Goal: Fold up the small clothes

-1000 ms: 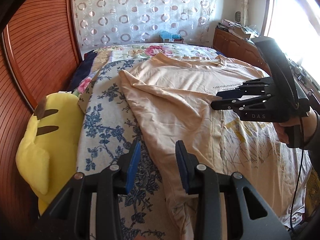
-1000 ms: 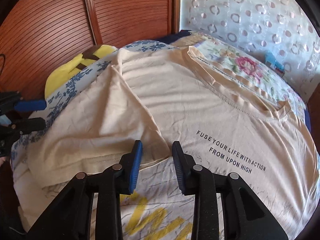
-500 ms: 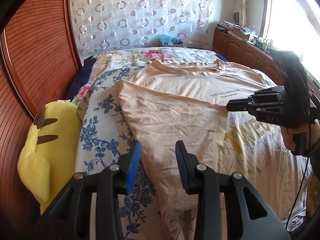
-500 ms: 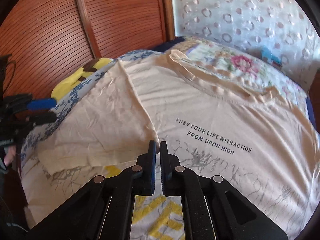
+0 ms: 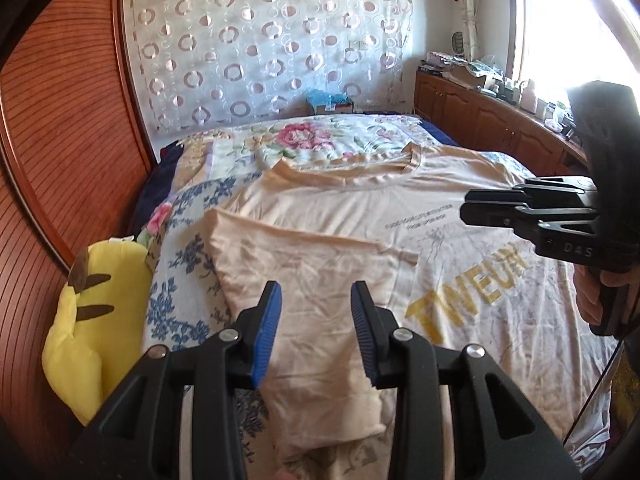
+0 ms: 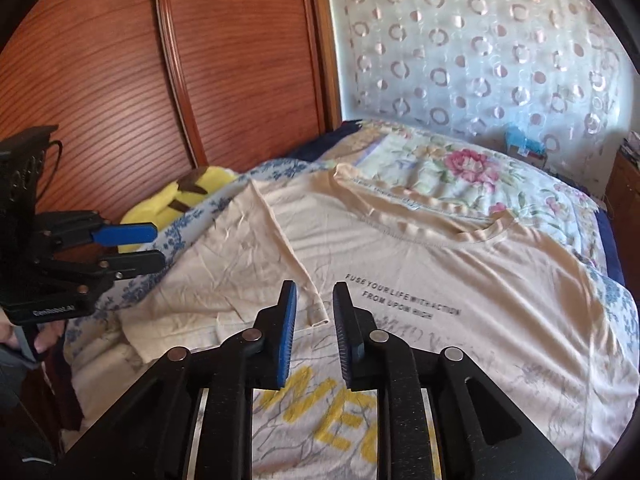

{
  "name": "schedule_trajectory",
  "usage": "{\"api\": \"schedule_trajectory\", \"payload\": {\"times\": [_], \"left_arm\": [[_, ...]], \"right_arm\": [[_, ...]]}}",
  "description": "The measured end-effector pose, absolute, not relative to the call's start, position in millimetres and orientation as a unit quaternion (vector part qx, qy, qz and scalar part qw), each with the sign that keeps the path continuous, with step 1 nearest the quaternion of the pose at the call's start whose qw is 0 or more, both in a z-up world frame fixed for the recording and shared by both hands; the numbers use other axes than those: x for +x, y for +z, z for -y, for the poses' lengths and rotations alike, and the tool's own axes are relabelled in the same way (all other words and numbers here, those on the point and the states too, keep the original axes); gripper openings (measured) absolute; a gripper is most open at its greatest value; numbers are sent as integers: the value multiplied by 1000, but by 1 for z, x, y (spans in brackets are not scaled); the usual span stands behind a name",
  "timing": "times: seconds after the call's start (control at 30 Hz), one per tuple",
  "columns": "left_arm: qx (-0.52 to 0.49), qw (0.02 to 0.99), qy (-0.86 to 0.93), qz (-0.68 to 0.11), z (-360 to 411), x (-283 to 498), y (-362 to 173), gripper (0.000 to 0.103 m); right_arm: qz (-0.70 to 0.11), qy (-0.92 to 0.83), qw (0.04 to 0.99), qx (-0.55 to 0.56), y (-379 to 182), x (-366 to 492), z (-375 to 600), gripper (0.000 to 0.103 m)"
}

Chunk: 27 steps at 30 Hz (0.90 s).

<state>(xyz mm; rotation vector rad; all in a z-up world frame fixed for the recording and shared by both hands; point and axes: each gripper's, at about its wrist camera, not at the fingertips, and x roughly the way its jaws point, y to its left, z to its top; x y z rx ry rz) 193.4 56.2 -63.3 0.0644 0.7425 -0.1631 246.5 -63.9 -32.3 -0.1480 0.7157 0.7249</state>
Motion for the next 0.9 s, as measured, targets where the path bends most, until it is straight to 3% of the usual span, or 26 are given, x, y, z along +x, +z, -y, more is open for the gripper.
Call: {"api": "schedule_trajectory", "payload": {"times": [0.23, 0.37, 0.9], "left_arm": [[31, 935, -76, -344, -41, 195, -50, 34], [28, 939, -80, -333, -32, 196, -45, 34], [40, 926, -122, -356, 36, 223, -62, 34]], "right_arm": [[-311, 325, 891, -59, -9, 229, 91, 28], [-296, 309, 902, -62, 1, 218, 106, 43], [-271, 248, 928, -62, 15, 191, 180, 44]]}}
